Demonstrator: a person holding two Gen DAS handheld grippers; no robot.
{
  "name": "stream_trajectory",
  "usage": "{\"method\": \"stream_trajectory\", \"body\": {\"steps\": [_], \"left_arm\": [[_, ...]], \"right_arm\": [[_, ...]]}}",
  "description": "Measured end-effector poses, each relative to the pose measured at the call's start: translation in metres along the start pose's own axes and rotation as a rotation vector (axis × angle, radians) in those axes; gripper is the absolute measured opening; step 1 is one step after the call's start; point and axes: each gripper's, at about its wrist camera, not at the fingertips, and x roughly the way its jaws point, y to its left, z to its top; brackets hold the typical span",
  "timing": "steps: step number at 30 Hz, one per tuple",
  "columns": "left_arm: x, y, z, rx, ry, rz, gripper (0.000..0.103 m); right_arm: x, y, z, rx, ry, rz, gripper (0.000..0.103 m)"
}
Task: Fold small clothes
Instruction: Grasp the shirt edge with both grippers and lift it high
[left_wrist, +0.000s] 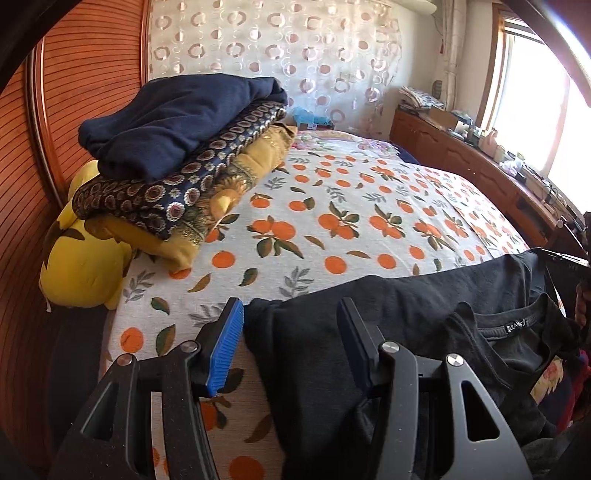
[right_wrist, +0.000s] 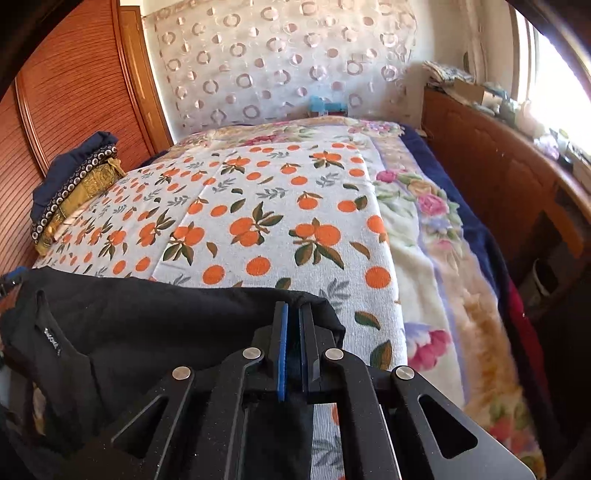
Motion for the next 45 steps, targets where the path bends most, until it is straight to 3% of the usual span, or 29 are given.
{"method": "stream_trajectory", "body": {"steps": [3,4,5,10,15,19,21,23,25,30,33,40,45], "left_arm": [[0.006,0.004,-0.001,-0.005,0.025,0.003,0.054],[0.009,0.004,-0.002,-0.003,0.035,0.004,0.054],[0.012,0.003,-0.003,-0.001,0.045,0.005,0.054],[0.027,0.004,-0.009,-0.006,0.098,0.005,0.054],[0.026,0.004,-0.011,-0.012,0.088,0.004,0.054],[0.026,0.003,-0.012,-0.002,0.085,0.003,0.049],[0.026,0.002,-0.012,-0.004,0.083,-0.010,0.043],[0.025,0.004,-0.011,-0.012,0.083,-0.009,0.040],[0.026,0.006,-0.009,-0.022,0.084,-0.019,0.031],[0.026,0.010,-0.008,-0.035,0.087,-0.054,0.015],[0.021,0.006,-0.008,-0.022,0.073,-0.062,0.012],[-0.069,-0.015,0.003,-0.010,-0.151,-0.130,0.011],[-0.140,-0.042,0.021,0.057,-0.291,-0.161,0.011]], "right_arm": [[0.003,0.008,0.000,-0.012,-0.010,-0.009,0.034],[0.003,0.008,-0.002,-0.015,-0.011,-0.010,0.054],[0.006,0.008,-0.003,-0.020,-0.011,-0.016,0.063],[0.033,0.008,-0.002,-0.047,0.034,-0.027,0.064],[0.046,0.003,0.001,-0.059,0.037,0.007,0.066],[0.041,-0.001,-0.001,-0.055,0.031,0.028,0.066],[0.038,0.001,-0.005,-0.064,0.029,0.044,0.056],[0.034,0.004,-0.009,-0.080,0.029,0.068,0.029],[0.030,0.006,-0.013,-0.081,0.035,0.106,0.014],[0.019,0.008,-0.020,-0.096,0.018,0.119,0.011],[0.010,0.010,-0.021,-0.098,-0.011,0.117,0.010],[-0.062,0.019,-0.013,-0.086,-0.164,0.148,0.009],[-0.133,0.037,-0.001,-0.178,-0.267,0.136,0.008]]}}
